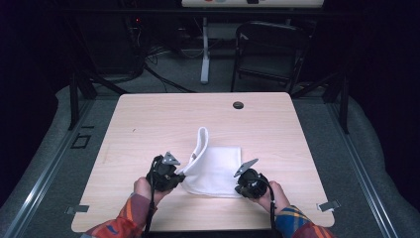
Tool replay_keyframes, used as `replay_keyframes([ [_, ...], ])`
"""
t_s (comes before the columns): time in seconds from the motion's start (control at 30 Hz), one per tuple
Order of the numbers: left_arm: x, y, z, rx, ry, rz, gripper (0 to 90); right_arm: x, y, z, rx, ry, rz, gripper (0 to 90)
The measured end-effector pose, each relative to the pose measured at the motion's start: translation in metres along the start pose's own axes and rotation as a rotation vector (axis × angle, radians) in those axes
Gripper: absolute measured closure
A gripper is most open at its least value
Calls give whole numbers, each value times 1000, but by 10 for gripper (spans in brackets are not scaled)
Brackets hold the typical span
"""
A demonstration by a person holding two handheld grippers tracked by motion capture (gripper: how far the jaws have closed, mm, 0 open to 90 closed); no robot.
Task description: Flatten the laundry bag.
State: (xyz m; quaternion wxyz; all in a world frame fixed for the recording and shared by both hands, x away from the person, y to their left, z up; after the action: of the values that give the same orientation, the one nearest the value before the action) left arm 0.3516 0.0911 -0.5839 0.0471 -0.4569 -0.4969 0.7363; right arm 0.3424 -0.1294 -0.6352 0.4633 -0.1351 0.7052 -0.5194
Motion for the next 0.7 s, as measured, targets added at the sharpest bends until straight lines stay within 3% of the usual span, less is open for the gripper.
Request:
replay_keyframes([
  [0.33,11,1,-6,5,-29,-51,857,0,0,2,10,-5,-1,900],
  [0.7,24,6,-8,45,-47,-121,857,0,-1,6,23,-7,0,900],
])
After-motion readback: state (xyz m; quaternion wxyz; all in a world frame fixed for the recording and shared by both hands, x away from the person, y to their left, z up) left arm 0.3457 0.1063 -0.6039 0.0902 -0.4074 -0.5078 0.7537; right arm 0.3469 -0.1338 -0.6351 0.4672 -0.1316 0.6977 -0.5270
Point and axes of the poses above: each handheld gripper's, and its own axes: y roughly forward along the jaws, x roughly out of its underside, z roughly to its right, the point moved 9 cm from there along y, roughly forward along the jaws, and after that the axes turned 3 degrees about z, right-handed, at the moved point
